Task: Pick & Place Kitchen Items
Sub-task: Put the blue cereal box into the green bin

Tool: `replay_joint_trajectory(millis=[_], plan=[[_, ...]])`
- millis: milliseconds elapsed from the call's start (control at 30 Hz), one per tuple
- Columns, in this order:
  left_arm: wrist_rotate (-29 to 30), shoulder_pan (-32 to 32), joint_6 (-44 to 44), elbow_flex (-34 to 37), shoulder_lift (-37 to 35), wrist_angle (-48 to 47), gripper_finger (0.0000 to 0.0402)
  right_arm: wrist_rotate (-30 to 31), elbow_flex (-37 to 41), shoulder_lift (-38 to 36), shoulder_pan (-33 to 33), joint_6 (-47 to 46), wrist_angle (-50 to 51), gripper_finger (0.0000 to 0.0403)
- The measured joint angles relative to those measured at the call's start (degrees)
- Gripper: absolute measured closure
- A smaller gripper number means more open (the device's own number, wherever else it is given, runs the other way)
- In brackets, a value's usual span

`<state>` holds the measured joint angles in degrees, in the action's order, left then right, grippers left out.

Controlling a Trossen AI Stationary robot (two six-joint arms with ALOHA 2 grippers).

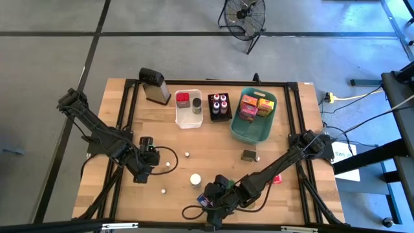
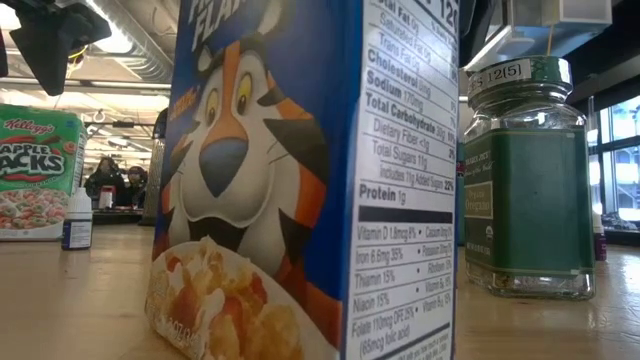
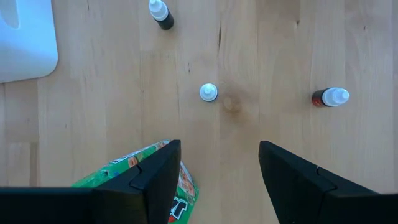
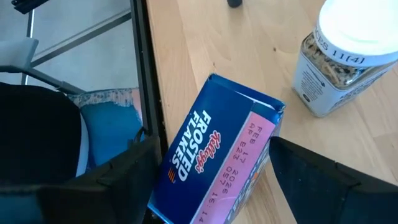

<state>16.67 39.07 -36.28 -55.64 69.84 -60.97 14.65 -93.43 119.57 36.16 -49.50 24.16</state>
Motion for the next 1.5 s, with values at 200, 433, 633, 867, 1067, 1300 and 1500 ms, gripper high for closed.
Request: replay_joint_trajectory(millis=[200, 433, 633, 867, 1067, 1300, 1500], plan=[[0.24, 0.00, 0.00, 0.00, 0.00, 0.00, 0.0190, -1.53, 0.00, -0.01, -0.12, 0.01, 0.07, 0.0100], [0.23, 0.00, 0.00, 0.00, 0.00, 0.00, 0.0190, -2.95, 0.07, 0.00, -0.52, 0.02, 0.76, 0.0113], [0.24, 0.00, 0.00, 0.02, 0.00, 0.00, 0.0190, -2.95, 0.17, 0.15, -0.52, 0.12, 1.79, 0.0166], [0.22, 0.00, 0.00, 0.02, 0.00, 0.00, 0.0190, -2.94, 0.17, 0.15, -0.52, 1.14, 1.55, 0.0234], [0.22, 0.00, 0.00, 0.02, 0.00, 0.00, 0.0190, -2.93, 0.15, 0.15, -0.52, 3.52, 0.84, 0.0255], [0.22, -0.02, 0.46, 0.02, 0.00, 0.00, 0.0190, -2.90, -3.73, -0.69, -0.55, 6.08, 7.73, 0.0257], [-0.12, -0.02, 1.54, 0.02, -0.02, -0.02, 0.0190, 2.89, -16.26, -2.01, -0.55, 8.57, 27.34, 0.0257]])
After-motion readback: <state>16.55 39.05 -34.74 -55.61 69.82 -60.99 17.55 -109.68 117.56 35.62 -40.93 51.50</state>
